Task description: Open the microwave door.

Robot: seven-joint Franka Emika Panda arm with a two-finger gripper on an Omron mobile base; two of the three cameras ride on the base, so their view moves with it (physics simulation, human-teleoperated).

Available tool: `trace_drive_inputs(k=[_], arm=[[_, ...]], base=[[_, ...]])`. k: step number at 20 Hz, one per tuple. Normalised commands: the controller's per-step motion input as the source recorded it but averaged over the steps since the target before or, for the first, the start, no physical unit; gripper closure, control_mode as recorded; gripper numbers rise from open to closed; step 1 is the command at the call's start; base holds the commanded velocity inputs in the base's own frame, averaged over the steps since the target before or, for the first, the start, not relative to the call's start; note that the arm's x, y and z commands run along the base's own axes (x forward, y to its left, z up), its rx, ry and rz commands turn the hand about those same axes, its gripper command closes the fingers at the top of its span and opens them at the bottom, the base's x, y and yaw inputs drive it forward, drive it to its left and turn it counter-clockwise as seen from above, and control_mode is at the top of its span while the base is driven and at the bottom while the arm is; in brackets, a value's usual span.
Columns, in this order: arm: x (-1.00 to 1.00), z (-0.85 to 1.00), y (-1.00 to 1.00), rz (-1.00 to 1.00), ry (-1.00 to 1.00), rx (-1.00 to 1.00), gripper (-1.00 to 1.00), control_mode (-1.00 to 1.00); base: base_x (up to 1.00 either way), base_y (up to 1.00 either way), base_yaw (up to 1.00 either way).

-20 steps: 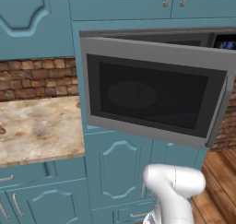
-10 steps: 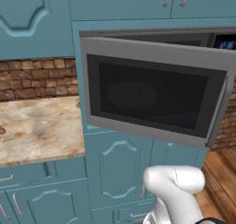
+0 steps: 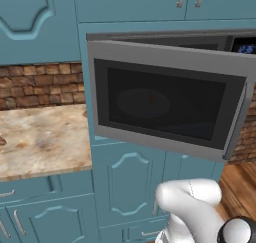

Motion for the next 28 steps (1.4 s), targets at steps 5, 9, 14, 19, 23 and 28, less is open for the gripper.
trace_drive_inputs(k=[5, 9, 14, 19, 23, 28], arm=[[0.1, -0.22, -0.02, 0.01, 0.49, 0.37, -1.0, -1.0], [0.13, -0.23, 0.0, 0.01, 0.35, 0.44, -1.0, -1.0], [0.0, -0.19, 0.02, 0.01, 0.03, 0.33, -1.0, -1.0], [0.03, -0.33, 0.31, 0.01, 0.01, 0.18, -1.0, -1.0], [0.19, -0.19, 0.43, 0.02, 0.05, 0.07, -1.0, -1.0], [0.23, 0.0, 0.03, 0.04, 0.06, 0.05, -1.0, -1.0]], base=[[0.0, 0.0, 0.0], [0.0, 0.0, 0.0], [0.0, 0.0, 0.0], [0.0, 0.0, 0.0], [0.0, 0.0, 0.0], [0.0, 0.0, 0.0]])
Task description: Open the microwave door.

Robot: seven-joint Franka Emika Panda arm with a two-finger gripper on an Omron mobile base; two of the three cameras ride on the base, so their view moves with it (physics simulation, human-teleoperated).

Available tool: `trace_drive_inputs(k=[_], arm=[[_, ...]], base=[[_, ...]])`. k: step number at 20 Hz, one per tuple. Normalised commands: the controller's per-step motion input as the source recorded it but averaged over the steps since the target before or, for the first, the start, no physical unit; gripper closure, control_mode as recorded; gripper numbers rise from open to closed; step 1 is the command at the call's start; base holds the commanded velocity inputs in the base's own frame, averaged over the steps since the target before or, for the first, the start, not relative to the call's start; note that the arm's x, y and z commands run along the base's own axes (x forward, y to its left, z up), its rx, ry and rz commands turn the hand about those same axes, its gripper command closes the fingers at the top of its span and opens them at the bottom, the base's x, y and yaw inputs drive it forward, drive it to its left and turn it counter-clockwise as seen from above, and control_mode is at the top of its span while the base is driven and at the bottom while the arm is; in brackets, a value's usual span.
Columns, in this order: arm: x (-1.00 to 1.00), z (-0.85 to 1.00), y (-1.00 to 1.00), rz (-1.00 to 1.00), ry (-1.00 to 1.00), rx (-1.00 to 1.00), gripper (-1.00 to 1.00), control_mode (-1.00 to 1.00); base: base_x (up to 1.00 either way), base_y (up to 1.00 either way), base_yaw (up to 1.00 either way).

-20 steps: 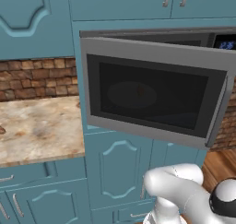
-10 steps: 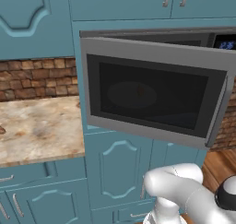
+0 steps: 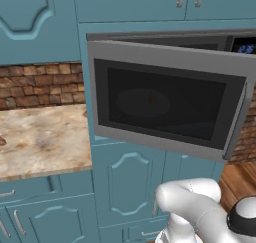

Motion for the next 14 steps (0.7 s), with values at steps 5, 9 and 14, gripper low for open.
trace_drive_inputs(k=[5, 9, 14], arm=[[0.25, 0.0, 0.0, 0.08, 0.06, 0.03, -1.0, -1.0], [0.26, 0.0, 0.0, 0.06, 0.04, 0.02, -1.0, -1.0], [0.22, 0.0, 0.0, 0.05, 0.02, 0.03, -1.0, -1.0]], base=[[0.0, 0.0, 0.0], [0.0, 0.0, 0.0], [0.0, 0.0, 0.0]])
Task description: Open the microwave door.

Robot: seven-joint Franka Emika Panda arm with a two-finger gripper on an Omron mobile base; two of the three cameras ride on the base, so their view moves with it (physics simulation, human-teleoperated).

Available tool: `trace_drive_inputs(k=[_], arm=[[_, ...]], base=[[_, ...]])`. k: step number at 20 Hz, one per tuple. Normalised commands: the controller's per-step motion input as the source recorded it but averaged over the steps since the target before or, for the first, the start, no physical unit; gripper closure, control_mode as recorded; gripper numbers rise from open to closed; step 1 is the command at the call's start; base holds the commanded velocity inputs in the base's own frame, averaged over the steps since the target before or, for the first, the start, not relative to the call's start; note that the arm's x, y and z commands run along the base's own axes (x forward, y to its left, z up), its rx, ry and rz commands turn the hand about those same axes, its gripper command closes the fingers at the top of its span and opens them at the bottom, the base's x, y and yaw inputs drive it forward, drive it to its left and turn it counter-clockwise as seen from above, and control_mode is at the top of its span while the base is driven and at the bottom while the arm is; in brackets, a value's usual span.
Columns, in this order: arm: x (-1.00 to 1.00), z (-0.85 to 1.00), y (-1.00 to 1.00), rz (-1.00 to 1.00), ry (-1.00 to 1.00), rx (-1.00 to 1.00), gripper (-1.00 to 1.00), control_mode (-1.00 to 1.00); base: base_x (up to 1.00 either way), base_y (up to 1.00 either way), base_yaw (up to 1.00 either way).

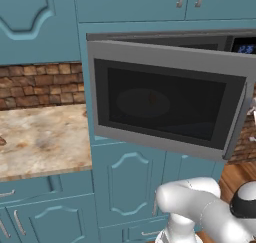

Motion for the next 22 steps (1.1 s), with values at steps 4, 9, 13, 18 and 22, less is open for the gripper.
trace_drive_inputs(k=[4, 9, 13, 18, 22], arm=[[0.03, 0.0, 0.13, 0.02, 0.0, 0.01, -1.0, -1.0], [0.06, 0.0, 0.3, 0.0, 0.0, 0.0, -1.0, -1.0], [0.18, 0.0, 0.14, 0.0, 0.0, 0.0, -1.0, -1.0], [0.17, 0.0, 0.0, 0.0, 0.0, 0.0, -1.0, -1.0], [0.0, 0.0, -0.02, 0.0, 0.0, 0.0, -1.0, -1.0]], base=[[0.0, 0.0, 0.0], [0.0, 0.0, 0.0], [0.0, 0.0, 0.0], [0.0, 0.0, 0.0], [0.0, 0.0, 0.0]])
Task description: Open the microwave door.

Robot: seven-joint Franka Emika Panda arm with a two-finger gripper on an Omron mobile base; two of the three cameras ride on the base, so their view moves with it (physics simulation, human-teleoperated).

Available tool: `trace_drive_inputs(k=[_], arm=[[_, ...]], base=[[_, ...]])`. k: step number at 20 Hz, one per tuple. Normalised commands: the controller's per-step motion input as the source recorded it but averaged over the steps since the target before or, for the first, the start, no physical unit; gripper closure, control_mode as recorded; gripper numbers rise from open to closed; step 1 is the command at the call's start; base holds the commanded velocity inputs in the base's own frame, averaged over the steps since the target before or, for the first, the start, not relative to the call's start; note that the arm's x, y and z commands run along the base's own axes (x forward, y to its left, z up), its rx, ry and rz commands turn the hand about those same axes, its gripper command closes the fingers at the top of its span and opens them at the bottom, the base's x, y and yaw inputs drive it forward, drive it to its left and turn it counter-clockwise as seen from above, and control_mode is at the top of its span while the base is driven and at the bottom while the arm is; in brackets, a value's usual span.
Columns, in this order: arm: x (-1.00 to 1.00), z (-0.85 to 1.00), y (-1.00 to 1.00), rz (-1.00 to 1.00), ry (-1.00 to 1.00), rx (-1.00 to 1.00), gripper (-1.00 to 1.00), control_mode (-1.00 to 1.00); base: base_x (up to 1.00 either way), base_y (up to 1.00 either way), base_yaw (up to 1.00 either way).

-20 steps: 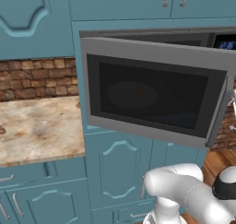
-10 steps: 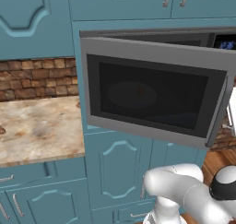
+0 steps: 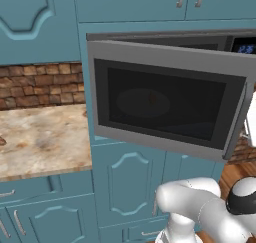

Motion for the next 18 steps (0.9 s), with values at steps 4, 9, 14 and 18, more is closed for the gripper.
trace_drive_inputs(k=[4, 9, 14, 18], arm=[[0.05, 0.0, 0.0, 0.0, 0.0, 0.01, -1.0, -1.0], [0.18, 0.0, 0.0, 0.0, 0.0, 0.0, -1.0, -1.0], [0.07, 0.0, 0.0, 0.01, 0.0, 0.0, -1.0, -1.0], [0.01, 0.0, 0.0, 0.04, 0.0, 0.0, -1.0, -1.0]], base=[[0.0, 0.0, 0.0], [0.0, 0.0, 0.0], [0.0, 0.0, 0.0], [0.0, 0.0, 0.0]])
